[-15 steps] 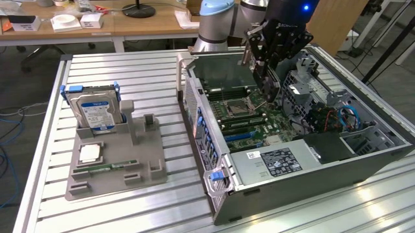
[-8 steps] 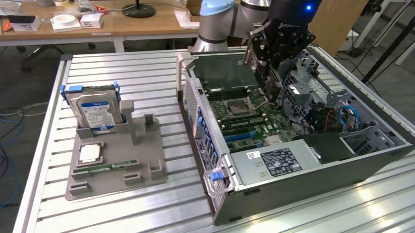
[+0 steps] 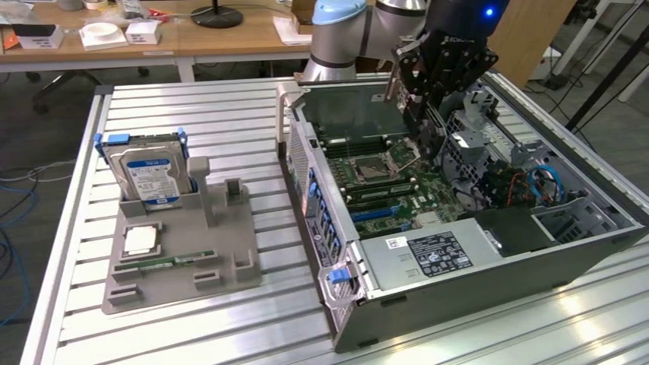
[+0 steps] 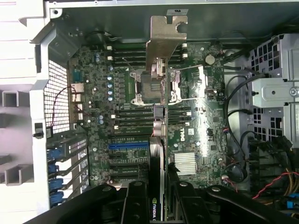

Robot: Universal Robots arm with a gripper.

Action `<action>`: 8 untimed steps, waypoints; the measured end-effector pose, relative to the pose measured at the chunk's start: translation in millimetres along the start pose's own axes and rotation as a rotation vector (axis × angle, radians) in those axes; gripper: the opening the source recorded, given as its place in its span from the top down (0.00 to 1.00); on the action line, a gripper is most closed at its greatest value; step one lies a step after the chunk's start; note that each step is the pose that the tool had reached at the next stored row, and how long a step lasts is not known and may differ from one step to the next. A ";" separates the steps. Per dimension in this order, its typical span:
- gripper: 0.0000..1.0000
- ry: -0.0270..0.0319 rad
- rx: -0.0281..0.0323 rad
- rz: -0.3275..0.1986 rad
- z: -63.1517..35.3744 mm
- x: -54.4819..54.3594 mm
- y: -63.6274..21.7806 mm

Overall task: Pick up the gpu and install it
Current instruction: 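Pick up the gpu and move the gpu toward the slot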

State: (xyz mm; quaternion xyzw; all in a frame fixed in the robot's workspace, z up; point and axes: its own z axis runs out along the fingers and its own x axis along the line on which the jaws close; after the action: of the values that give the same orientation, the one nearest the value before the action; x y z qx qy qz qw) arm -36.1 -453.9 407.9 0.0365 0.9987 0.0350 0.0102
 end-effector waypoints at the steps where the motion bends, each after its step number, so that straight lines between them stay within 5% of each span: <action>1: 0.74 0.0000 0.0000 0.000 0.0 -0.8 0.1; 8: 0.74 0.0000 0.0000 0.000 0.2 -6.2 0.4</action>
State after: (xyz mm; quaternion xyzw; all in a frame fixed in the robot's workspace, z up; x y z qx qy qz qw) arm -29.9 -453.9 407.9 0.0364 0.9987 0.0350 0.0102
